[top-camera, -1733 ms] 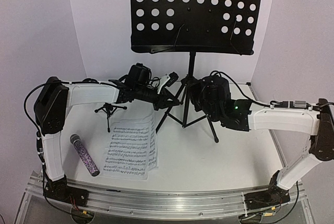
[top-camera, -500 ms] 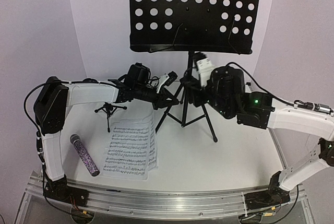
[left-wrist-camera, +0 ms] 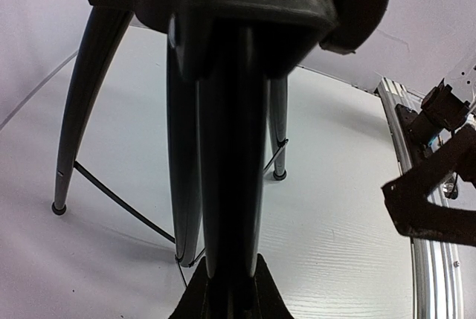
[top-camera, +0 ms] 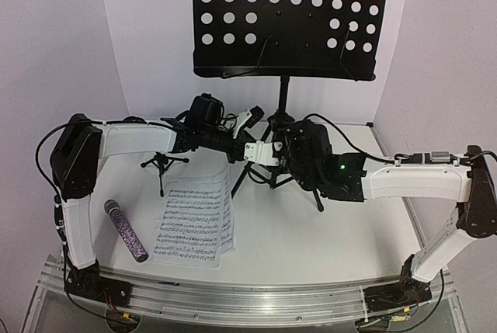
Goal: Set up the instrument practice props
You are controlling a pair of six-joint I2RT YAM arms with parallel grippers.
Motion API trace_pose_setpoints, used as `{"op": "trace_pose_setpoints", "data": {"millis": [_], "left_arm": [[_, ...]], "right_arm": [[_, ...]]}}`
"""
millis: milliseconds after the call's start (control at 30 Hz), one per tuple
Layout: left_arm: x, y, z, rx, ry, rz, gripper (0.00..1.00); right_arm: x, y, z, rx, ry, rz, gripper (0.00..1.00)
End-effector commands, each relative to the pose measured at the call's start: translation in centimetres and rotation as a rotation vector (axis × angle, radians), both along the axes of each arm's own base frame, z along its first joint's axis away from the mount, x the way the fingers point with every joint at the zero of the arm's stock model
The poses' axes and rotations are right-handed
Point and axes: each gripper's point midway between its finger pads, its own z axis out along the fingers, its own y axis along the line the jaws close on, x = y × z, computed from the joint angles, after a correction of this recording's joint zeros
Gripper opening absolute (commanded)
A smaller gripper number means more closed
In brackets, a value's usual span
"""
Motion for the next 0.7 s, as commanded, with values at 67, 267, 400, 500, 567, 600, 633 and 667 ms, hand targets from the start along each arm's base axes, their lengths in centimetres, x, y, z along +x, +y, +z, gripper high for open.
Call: {"op": "trace_pose_setpoints", "data": {"millis": [67, 267, 400, 500, 567, 600, 633, 667], "left_arm": [[-0.8, -0.3, -1.4, 0.025, 0.050, -0.040, 0.00], [-0.8, -0.3, -1.5, 0.030, 0.054, -0.038, 0.00], [-0.8, -0.3, -1.3, 0.029, 0.052, -0.037, 0.00], [-0.8, -0.3, -1.2, 0.027, 0.051, -0.038, 0.00], [-0.8, -0.3, -1.3, 0.027, 0.054, -0.039, 0.00], [-0.8, -0.3, -1.3, 0.027, 0.055, -0.039, 0.00], [-0.8, -0.3, -1.2, 0.025, 0.055, -0.039, 0.00], [-0.9, -0.3, -1.2, 0.024, 0.054, -0.040, 0.00]], "right_arm": [[1.6, -1.3, 1.4, -0.074, -0.076, -0.043, 0.64], [2.1, -0.5, 1.4, -0.079, -0.078, -0.026, 0.40], [2.2, -0.8, 1.5, -0.075, -0.078, -0.036, 0.37], [2.7, -1.3, 1.7, -0.074, -0.083, -0.061, 0.37], [3.1, -1.8, 1.8, -0.077, -0.087, -0.082, 0.36], [3.2, -2.0, 1.9, -0.078, -0.088, -0.087, 0.36], [3.2, -2.1, 1.9, -0.078, -0.088, -0.090, 0.35], [3.2, -2.2, 1.9, -0.077, -0.088, -0.092, 0.35]]}}
